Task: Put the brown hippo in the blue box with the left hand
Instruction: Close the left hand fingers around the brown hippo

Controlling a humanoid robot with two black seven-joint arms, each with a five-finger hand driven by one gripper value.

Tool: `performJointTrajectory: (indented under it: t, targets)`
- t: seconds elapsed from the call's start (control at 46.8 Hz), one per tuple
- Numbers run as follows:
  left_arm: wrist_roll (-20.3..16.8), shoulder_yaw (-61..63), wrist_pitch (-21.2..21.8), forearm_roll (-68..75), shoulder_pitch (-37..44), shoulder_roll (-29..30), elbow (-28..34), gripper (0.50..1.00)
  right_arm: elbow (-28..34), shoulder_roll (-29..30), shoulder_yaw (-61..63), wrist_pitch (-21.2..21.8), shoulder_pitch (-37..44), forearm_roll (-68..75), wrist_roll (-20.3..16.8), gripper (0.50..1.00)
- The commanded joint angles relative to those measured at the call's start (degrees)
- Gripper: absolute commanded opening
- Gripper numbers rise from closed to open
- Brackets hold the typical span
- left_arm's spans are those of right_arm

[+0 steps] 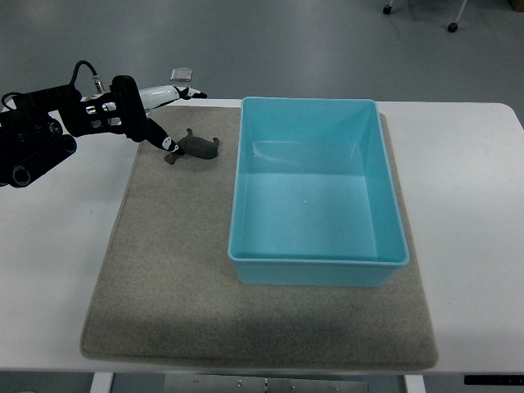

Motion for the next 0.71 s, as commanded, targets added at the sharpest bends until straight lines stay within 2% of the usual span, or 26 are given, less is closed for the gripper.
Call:
performJointTrajectory:
  t: [0.0,0.107,0.385,0.556,0.684]
  targets:
    - [0.01,0.05,0.51,0.02,0.49,0.00,-0.08,0.962,0.00,0.00,0.00,0.00,0.00,0.00,0.00,0.936]
    - [0.01,0.13,1.30,0.11,0.67,0.00,-0.08,0.943,0.00,0.00,0.00,0.00,0.00,0.00,0.00,0.936]
    - [0.01,5.32,5.25,0.19,-0.04,-0.17,-0.08,0.934,0.00,0.00,0.00,0.00,0.00,0.00,0.00,0.936]
    - [0.01,5.41,5.52,0.19,0.32,-0.26,-0.08,0.930,0.00,0.00,0.00,0.00,0.00,0.00,0.00,0.936]
    - [0.01,5.41,5.52,0.19,0.32,-0.35,-0.08,0.902,0.00,0.00,0.00,0.00,0.00,0.00,0.00,0.936]
